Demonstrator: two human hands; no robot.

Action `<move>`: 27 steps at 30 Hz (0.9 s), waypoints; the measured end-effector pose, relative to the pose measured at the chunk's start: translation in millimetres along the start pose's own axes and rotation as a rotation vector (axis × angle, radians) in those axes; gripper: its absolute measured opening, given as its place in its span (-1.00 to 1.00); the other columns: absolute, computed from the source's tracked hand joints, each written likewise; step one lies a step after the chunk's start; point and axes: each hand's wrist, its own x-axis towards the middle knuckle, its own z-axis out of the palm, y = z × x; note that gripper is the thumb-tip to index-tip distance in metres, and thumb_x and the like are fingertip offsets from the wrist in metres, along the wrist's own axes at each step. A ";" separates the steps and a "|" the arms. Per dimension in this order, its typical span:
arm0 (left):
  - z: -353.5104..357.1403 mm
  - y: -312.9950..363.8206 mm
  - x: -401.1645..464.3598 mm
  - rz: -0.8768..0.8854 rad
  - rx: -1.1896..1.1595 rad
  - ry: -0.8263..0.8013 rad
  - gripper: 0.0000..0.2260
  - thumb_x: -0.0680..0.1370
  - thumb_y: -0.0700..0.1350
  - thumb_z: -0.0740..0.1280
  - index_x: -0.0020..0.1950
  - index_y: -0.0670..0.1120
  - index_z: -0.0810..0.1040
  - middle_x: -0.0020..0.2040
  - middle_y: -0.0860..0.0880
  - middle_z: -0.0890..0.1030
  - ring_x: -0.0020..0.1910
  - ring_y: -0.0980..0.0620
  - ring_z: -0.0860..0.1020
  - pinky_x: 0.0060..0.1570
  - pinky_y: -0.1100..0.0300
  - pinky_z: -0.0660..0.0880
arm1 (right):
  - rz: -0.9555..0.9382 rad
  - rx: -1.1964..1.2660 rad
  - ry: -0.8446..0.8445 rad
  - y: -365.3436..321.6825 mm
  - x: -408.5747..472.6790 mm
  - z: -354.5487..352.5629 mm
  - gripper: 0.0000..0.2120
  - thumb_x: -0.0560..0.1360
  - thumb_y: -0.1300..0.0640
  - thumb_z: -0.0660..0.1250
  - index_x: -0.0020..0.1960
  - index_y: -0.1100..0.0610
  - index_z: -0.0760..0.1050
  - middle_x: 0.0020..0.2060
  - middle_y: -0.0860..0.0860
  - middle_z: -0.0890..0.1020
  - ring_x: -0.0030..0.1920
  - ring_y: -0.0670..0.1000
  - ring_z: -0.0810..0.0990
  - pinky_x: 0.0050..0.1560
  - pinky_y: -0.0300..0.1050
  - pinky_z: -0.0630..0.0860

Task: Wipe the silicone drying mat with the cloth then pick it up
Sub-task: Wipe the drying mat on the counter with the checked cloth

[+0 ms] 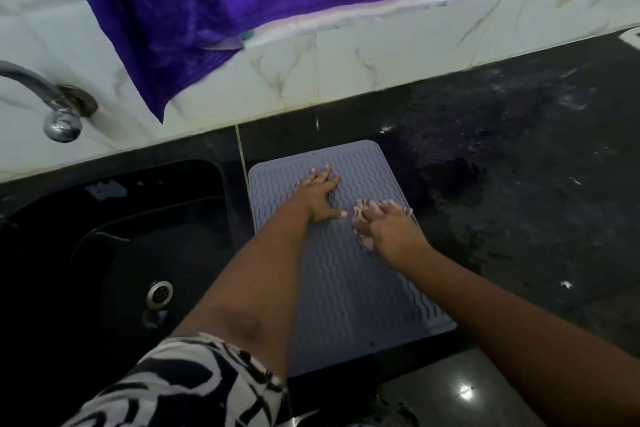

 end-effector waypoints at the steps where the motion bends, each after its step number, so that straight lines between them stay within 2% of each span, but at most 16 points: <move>1: -2.0 3.2 -0.3 -0.004 0.006 -0.019 -0.15 0.50 0.21 0.34 0.60 0.04 -0.10 0.59 0.01 -0.21 0.56 -0.12 -0.21 0.51 -0.15 -0.17 | -0.004 0.023 -0.020 0.0 -20.2 2.3 -0.47 0.58 -0.04 0.13 0.52 0.04 0.18 0.51 0.05 0.24 0.44 0.18 0.24 0.44 0.14 0.24; 5: -6.1 12.7 -5.7 -0.061 -0.032 -0.017 -0.08 0.50 0.16 0.37 0.58 0.00 -0.23 0.60 -0.01 -0.19 0.57 -0.13 -0.18 0.52 -0.16 -0.14 | 0.106 0.159 -0.060 -19.9 -105.4 0.7 -0.53 0.61 -0.06 0.11 0.47 0.06 0.25 0.39 0.04 0.40 0.35 0.09 0.39 0.35 -0.03 0.35; 7: -4.7 24.6 -12.4 -0.068 -0.098 0.020 -0.05 0.52 0.06 0.39 0.56 0.01 -0.33 0.60 -0.04 -0.17 0.57 -0.15 -0.15 0.52 -0.16 -0.10 | 0.148 0.185 -0.175 -18.8 -117.1 -3.5 -0.62 0.57 -0.02 0.20 0.34 0.08 0.43 0.27 0.07 0.52 0.26 0.10 0.49 0.30 -0.02 0.44; 9: 1.2 44.9 -23.8 -0.044 -0.017 0.096 -0.12 0.55 -0.03 0.35 0.57 0.05 -0.29 0.60 -0.05 -0.09 0.57 -0.16 -0.08 0.49 -0.16 -0.03 | 0.150 0.229 -0.260 -12.3 -109.0 -15.6 -0.70 0.52 0.07 0.27 0.22 0.08 0.55 0.19 0.07 0.56 0.18 0.08 0.53 0.24 -0.02 0.48; 10: 6.6 53.6 -30.5 -0.037 0.045 0.152 -0.21 0.56 -0.05 0.31 0.59 0.04 -0.19 0.59 -0.07 -0.01 0.55 -0.16 0.00 0.48 -0.15 0.03 | 0.132 0.251 -0.251 -8.5 -102.7 -20.0 -0.70 0.52 0.12 0.27 0.23 0.05 0.56 0.21 0.06 0.55 0.18 0.07 0.52 0.23 -0.04 0.48; 11: 14.3 59.1 -37.9 -0.039 0.080 0.238 -0.34 0.57 -0.07 0.28 0.58 0.02 0.00 0.55 -0.09 0.13 0.51 -0.15 0.12 0.45 -0.11 0.13 | 0.117 0.278 -0.199 -5.7 -96.3 -22.1 -0.67 0.53 0.15 0.25 0.27 0.02 0.55 0.23 0.06 0.53 0.20 0.07 0.51 0.23 -0.07 0.47; 12: 25.1 61.5 -45.5 -0.047 0.054 0.354 -0.51 0.57 -0.09 0.25 0.50 -0.02 0.24 0.44 -0.12 0.29 0.42 -0.13 0.25 0.37 -0.05 0.25 | 0.093 0.299 -0.128 -3.7 -87.7 -18.9 -0.65 0.55 0.16 0.24 0.31 0.00 0.52 0.26 0.06 0.53 0.22 0.08 0.51 0.25 -0.06 0.47; 13: 38.0 63.2 -55.7 -0.053 -0.032 0.469 -0.69 0.57 -0.11 0.24 0.32 -0.07 0.43 0.29 -0.12 0.41 0.30 -0.11 0.36 0.25 0.02 0.34 | 0.067 0.298 -0.056 -4.4 -81.0 -12.1 -0.64 0.55 0.14 0.23 0.33 -0.02 0.50 0.28 0.06 0.52 0.24 0.09 0.51 0.27 -0.04 0.46; 14: 52.0 64.0 -66.8 -0.051 -0.133 0.545 -0.81 0.56 -0.12 0.25 0.15 -0.10 0.50 0.16 -0.11 0.46 0.20 -0.10 0.41 0.14 0.07 0.38 | 0.038 0.254 0.000 -8.2 -77.6 -2.3 -0.63 0.55 0.12 0.21 0.34 -0.03 0.49 0.30 0.04 0.51 0.26 0.10 0.50 0.29 -0.02 0.44; 15: 65.3 64.2 -75.7 -0.035 -0.185 0.560 -0.85 0.55 -0.11 0.26 0.08 -0.12 0.50 0.11 -0.11 0.47 0.15 -0.10 0.43 0.09 0.07 0.39 | 0.015 0.166 0.024 -12.6 -78.1 9.9 -0.61 0.55 0.09 0.19 0.37 -0.03 0.44 0.35 0.03 0.46 0.31 0.13 0.46 0.33 0.02 0.39; 16: 75.8 64.3 -83.7 -0.014 -0.193 0.522 -0.81 0.55 -0.08 0.27 0.11 -0.13 0.49 0.15 -0.11 0.47 0.18 -0.11 0.42 0.11 0.05 0.39 | 0.013 0.087 0.016 -17.0 -82.7 22.6 -0.56 0.56 0.06 0.16 0.44 -0.02 0.34 0.44 0.03 0.35 0.41 0.17 0.35 0.40 0.08 0.31; 17: 84.1 63.7 -88.0 -0.006 -0.185 0.440 -0.71 0.56 -0.03 0.26 0.23 -0.13 0.44 0.26 -0.11 0.43 0.27 -0.12 0.38 0.21 0.03 0.36 | 0.032 0.044 -0.019 -20.8 -90.6 33.1 -0.49 0.59 0.05 0.13 0.52 -0.03 0.18 0.53 0.03 0.18 0.50 0.20 0.18 0.47 0.14 0.20; 19: 88.0 63.5 -92.2 -0.026 -0.133 0.244 -0.44 0.59 0.09 0.22 0.51 -0.12 0.18 0.52 -0.09 0.21 0.48 -0.10 0.18 0.44 -0.04 0.19 | 0.039 0.028 -0.041 -19.0 -108.0 46.7 -0.42 0.62 0.11 0.11 0.57 -0.06 -0.03 0.59 -0.01 -0.03 0.57 0.19 -0.06 0.54 0.09 -0.02; 21: 87.1 65.1 -94.0 -0.046 -0.100 0.159 -0.33 0.61 0.14 0.18 0.58 -0.11 -0.03 0.59 -0.04 0.01 0.55 -0.06 0.03 0.51 -0.02 0.05 | 0.027 0.051 -0.035 -16.7 -130.4 49.8 -0.40 0.61 0.19 0.12 0.57 -0.08 -0.01 0.59 -0.04 -0.04 0.57 0.14 -0.10 0.54 -0.01 -0.10; 27: 86.1 82.2 -105.3 -0.134 -0.119 0.092 -0.37 0.66 0.09 0.09 0.59 -0.11 -0.16 0.60 -0.05 -0.18 0.57 -0.06 -0.12 0.54 0.01 -0.13 | 0.019 0.088 -0.073 -18.0 -188.9 67.3 -0.43 0.59 0.23 0.12 0.54 -0.09 0.12 0.58 -0.04 0.03 0.57 0.12 -0.05 0.54 0.01 0.00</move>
